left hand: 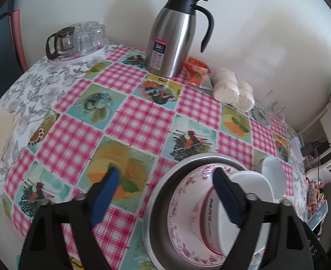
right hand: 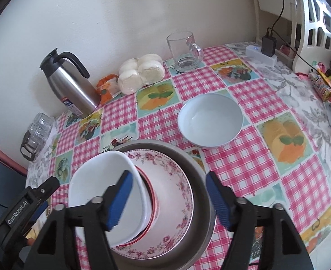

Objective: Organize plates and bowls
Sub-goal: 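Open both grippers and release the white bowl rim, then move both tools over the table toward the pale blue-white bowl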

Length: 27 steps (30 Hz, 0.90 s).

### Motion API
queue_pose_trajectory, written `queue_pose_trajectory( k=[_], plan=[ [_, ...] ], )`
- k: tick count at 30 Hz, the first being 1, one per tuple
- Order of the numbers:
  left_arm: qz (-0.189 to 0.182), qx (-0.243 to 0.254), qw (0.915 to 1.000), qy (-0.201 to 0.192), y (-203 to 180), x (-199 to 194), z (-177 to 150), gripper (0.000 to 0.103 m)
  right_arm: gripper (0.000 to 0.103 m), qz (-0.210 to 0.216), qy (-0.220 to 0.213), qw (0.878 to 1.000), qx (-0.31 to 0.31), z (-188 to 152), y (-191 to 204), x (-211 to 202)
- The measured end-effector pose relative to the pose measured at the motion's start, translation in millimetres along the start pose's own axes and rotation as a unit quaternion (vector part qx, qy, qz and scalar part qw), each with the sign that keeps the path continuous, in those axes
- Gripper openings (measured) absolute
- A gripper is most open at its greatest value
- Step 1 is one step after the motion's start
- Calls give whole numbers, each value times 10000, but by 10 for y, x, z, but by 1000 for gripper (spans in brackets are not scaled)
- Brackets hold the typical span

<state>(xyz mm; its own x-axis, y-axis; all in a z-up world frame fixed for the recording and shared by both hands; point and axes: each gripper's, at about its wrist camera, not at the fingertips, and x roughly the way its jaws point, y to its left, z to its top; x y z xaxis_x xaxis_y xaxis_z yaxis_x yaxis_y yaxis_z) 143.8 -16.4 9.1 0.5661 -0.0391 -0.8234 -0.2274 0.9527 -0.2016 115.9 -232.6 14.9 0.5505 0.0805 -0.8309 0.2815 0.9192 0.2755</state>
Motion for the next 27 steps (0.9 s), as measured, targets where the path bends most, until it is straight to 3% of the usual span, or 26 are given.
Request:
queue_pose_trajectory(
  k=[4,10,27],
  plan=[
    [71,-35,10000,-46,30,1,-1,89,82,-27,-1,10000,-29,9,0,12],
    [187,-36,9998,-69,35,16,-3,93,102,6,-66,10000,-42,16,0,6],
    [238,-26,9997,-67,9,-2,-22,95,103,-35,-88,9999,43,23,-76,4]
  ],
)
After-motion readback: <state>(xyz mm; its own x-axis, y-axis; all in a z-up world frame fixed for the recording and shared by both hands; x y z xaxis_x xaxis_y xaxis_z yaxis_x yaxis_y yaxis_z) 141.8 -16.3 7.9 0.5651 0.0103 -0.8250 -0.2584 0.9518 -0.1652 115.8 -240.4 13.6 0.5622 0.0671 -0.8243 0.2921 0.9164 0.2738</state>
